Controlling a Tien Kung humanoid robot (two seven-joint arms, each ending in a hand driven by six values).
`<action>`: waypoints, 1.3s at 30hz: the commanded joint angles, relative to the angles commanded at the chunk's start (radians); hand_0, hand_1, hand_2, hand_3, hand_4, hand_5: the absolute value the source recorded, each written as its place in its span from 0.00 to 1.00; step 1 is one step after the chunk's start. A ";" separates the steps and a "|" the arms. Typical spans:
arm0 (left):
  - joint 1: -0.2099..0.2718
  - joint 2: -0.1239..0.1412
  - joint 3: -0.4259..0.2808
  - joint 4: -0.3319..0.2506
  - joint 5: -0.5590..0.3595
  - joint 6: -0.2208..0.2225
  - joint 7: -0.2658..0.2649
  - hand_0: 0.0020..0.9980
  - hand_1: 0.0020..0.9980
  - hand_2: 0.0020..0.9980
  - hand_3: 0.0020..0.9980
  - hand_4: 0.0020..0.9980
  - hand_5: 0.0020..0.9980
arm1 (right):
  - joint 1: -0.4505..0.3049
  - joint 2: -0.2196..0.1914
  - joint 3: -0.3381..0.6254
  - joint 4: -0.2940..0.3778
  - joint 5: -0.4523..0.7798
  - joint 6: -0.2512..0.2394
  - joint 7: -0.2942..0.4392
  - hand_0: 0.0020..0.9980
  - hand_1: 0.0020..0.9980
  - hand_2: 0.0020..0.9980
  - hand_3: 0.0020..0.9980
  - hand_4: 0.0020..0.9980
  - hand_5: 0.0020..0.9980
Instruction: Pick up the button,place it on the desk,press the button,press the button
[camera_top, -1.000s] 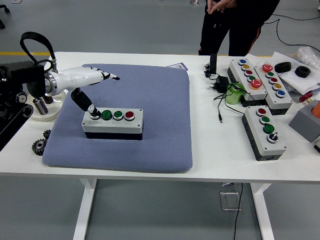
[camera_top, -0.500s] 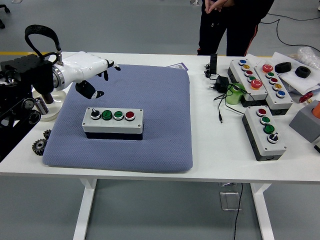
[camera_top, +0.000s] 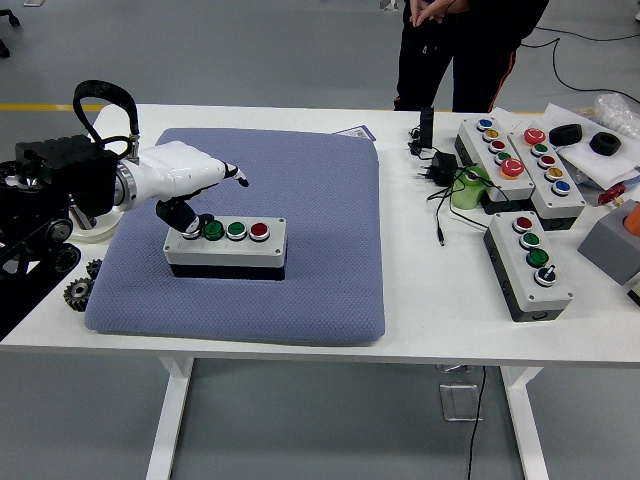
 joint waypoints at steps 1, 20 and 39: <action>0.001 0.000 0.007 -0.001 0.000 -0.002 0.001 0.01 0.01 0.04 0.90 0.62 0.00 | 0.000 0.000 -0.002 0.000 0.002 0.000 0.000 0.81 0.78 0.78 0.62 0.26 0.19; 0.005 -0.003 0.085 -0.008 -0.024 -0.002 0.001 0.02 0.01 0.04 0.90 0.64 0.00 | 0.002 -0.001 -0.016 0.000 0.019 -0.001 0.005 0.81 0.78 0.78 0.62 0.26 0.19; -0.005 -0.013 0.133 0.033 -0.027 -0.026 0.006 0.03 0.01 0.04 0.89 0.64 0.00 | 0.004 -0.003 -0.030 0.000 0.029 -0.001 0.006 0.80 0.78 0.77 0.62 0.26 0.19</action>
